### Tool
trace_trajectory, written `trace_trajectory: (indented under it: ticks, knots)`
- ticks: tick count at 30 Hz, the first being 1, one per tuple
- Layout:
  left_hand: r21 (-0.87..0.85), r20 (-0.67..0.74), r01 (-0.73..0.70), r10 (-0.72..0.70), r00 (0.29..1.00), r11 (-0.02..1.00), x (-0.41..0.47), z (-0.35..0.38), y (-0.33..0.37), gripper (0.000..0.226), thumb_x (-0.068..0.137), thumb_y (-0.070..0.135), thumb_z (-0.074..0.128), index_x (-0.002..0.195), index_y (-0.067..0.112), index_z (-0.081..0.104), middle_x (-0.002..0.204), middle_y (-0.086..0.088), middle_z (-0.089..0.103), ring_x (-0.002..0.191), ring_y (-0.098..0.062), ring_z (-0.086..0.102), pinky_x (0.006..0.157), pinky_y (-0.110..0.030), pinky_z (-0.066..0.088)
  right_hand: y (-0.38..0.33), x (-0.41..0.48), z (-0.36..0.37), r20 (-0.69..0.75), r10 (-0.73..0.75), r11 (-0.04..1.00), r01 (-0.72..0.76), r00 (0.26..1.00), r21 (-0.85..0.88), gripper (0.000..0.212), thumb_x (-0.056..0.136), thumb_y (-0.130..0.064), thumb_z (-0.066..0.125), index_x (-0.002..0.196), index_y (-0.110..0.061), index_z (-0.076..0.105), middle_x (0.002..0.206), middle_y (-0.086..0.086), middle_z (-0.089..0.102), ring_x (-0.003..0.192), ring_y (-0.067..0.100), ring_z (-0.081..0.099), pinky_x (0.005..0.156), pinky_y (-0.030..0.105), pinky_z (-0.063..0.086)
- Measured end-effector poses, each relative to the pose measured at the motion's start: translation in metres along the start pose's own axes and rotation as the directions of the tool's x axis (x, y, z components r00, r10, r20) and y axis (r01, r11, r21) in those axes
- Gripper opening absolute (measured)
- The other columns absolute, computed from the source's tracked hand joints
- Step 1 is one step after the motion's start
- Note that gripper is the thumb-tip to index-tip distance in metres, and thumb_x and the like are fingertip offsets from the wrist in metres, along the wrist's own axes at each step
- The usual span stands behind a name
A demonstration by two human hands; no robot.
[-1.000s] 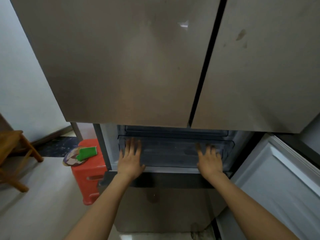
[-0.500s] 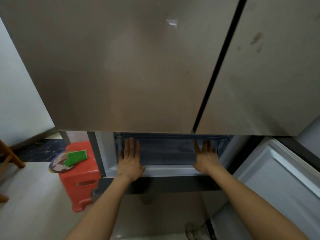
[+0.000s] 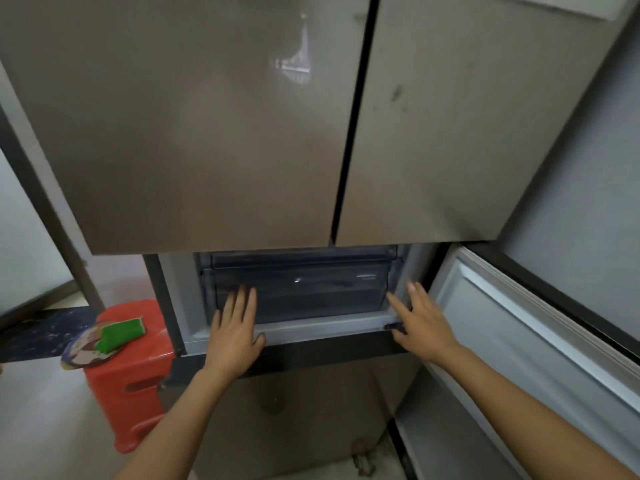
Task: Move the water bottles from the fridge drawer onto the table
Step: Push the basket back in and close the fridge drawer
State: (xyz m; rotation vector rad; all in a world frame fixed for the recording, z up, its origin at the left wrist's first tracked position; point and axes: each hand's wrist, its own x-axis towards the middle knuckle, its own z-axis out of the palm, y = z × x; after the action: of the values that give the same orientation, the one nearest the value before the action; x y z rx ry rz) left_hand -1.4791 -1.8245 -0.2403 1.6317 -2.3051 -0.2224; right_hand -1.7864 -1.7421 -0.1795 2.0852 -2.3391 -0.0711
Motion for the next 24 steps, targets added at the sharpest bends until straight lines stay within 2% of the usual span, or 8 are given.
trace_trajectory:
  ticks: [6, 8, 10, 13, 15, 18, 21, 24]
  knots:
    - [0.02, -0.01, -0.067, 0.067, 0.998, 0.998, -0.045, -0.014, 0.065, 0.082, 0.093, 0.038, 0.042, 0.139, 0.017, -0.022, 0.155, -0.006, -0.014, 0.143, -0.025, -0.011, 0.117, -0.041, 0.003, 0.037, -0.1, -0.03, -0.096, 0.06, 0.997, -0.064, 0.994, -0.037, 0.07, 0.091, -0.037, 0.047, 0.147, -0.025, 0.006, 0.153, 0.016, -0.016, 0.142, 0.03, -0.013, 0.115, 0.041, 0.008]
    - [0.006, -0.03, -0.092, 0.092, 0.995, 0.996, -0.066, -0.016, 0.089, 0.08, 0.093, 0.038, 0.042, 0.143, 0.017, -0.017, 0.155, -0.007, -0.012, 0.143, -0.025, -0.01, 0.118, -0.04, 0.004, 0.053, -0.139, -0.032, -0.174, 0.041, 0.995, -0.056, 0.984, -0.084, 0.072, 0.084, -0.035, 0.059, 0.145, -0.021, 0.023, 0.153, 0.023, 0.001, 0.142, 0.038, 0.005, 0.113, 0.049, 0.021]
    - [-0.038, -0.039, -0.13, 0.129, 0.991, 0.991, -0.096, -0.015, 0.122, 0.079, 0.093, 0.038, 0.043, 0.145, 0.017, -0.013, 0.156, -0.008, -0.009, 0.144, -0.025, -0.008, 0.117, -0.039, 0.006, 0.076, -0.188, -0.031, -0.222, 0.041, 0.99, -0.07, 0.974, -0.122, 0.073, 0.068, -0.032, 0.076, 0.133, -0.016, 0.047, 0.145, 0.027, 0.03, 0.132, 0.045, 0.032, 0.099, 0.057, 0.038]
    - [-0.039, -0.028, -0.195, 0.194, 0.981, 0.98, -0.142, -0.013, 0.163, 0.078, 0.093, 0.04, 0.043, 0.145, 0.018, -0.011, 0.156, -0.009, -0.007, 0.144, -0.027, -0.005, 0.116, -0.039, 0.01, 0.104, -0.256, -0.032, -0.257, 0.116, 0.965, -0.17, 0.959, -0.201, 0.074, 0.05, -0.036, 0.085, 0.117, -0.015, 0.061, 0.128, 0.026, 0.052, 0.117, 0.043, 0.052, 0.083, 0.055, 0.048]
    - [-0.033, -0.017, -0.244, 0.244, 0.97, 0.969, -0.175, -0.011, 0.192, 0.077, 0.093, 0.04, 0.042, 0.145, 0.017, -0.01, 0.156, -0.01, -0.006, 0.144, -0.027, -0.004, 0.116, -0.039, 0.009, 0.12, -0.305, -0.041, -0.267, 0.151, 0.946, -0.217, 0.952, -0.241, 0.073, 0.052, -0.037, 0.084, 0.118, -0.015, 0.06, 0.129, 0.026, 0.052, 0.119, 0.043, 0.05, 0.086, 0.054, 0.046]
    - [-0.033, 0.0, -0.299, 0.299, 0.954, 0.954, -0.214, -0.012, 0.227, 0.076, 0.093, 0.041, 0.041, 0.146, 0.016, -0.006, 0.156, -0.01, -0.006, 0.144, -0.027, -0.005, 0.116, -0.038, 0.007, 0.144, -0.367, -0.053, -0.279, 0.236, 0.947, -0.284, 0.931, -0.147, 0.067, 0.07, -0.03, 0.076, 0.13, -0.013, 0.05, 0.143, 0.027, 0.033, 0.133, 0.044, 0.03, 0.102, 0.057, 0.031]
    - [-0.052, 0.006, -0.372, 0.372, 0.928, 0.927, -0.243, -0.019, 0.264, 0.075, 0.092, 0.04, 0.044, 0.147, 0.016, -0.002, 0.156, -0.009, -0.005, 0.144, -0.027, -0.005, 0.117, -0.04, 0.007, 0.177, -0.42, -0.06, -0.31, 0.328, 0.917, -0.379, 0.892, -0.121, 0.068, 0.058, -0.023, 0.084, 0.12, -0.008, 0.058, 0.132, 0.032, 0.046, 0.121, 0.05, 0.044, 0.09, 0.06, 0.041]
    - [-0.086, 0.001, -0.447, 0.448, 0.894, 0.891, -0.268, -0.03, 0.301, 0.074, 0.092, 0.039, 0.043, 0.147, 0.018, -0.002, 0.156, -0.009, -0.006, 0.144, -0.026, -0.007, 0.116, -0.038, 0.006, 0.204, -0.462, -0.072, -0.33, 0.431, 0.886, -0.464, 0.84, -0.024, 0.066, 0.081, -0.028, 0.065, 0.139, -0.011, 0.038, 0.146, 0.026, 0.027, 0.136, 0.041, 0.025, 0.107, 0.05, 0.027]
